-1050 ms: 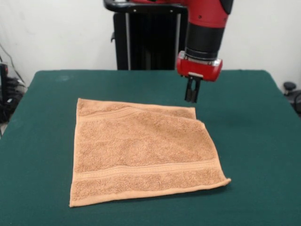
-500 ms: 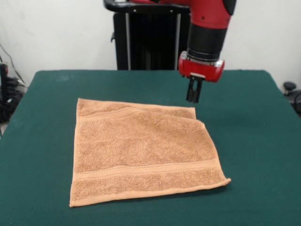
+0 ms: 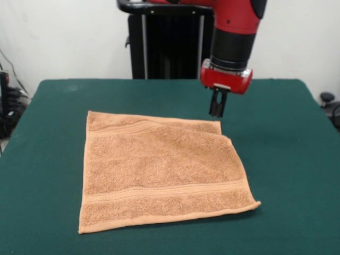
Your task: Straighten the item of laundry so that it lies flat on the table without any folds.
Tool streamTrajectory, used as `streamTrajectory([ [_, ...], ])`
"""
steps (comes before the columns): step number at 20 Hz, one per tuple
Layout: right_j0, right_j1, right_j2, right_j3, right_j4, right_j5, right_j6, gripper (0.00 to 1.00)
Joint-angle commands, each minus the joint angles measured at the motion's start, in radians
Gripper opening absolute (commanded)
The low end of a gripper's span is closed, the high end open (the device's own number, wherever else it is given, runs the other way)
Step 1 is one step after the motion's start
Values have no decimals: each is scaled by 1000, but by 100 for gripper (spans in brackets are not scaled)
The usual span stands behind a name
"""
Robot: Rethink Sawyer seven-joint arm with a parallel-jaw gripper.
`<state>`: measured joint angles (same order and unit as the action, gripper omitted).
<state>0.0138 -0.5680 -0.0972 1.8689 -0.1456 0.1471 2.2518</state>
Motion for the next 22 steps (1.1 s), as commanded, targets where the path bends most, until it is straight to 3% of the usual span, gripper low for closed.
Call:
streamTrajectory([
  [1,-15,48,76,-54,40,69,84,0],
  [9,-16,51,80,-78,45,86,83,0],
  [22,-14,126,66,-205,50,119,77,0],
])
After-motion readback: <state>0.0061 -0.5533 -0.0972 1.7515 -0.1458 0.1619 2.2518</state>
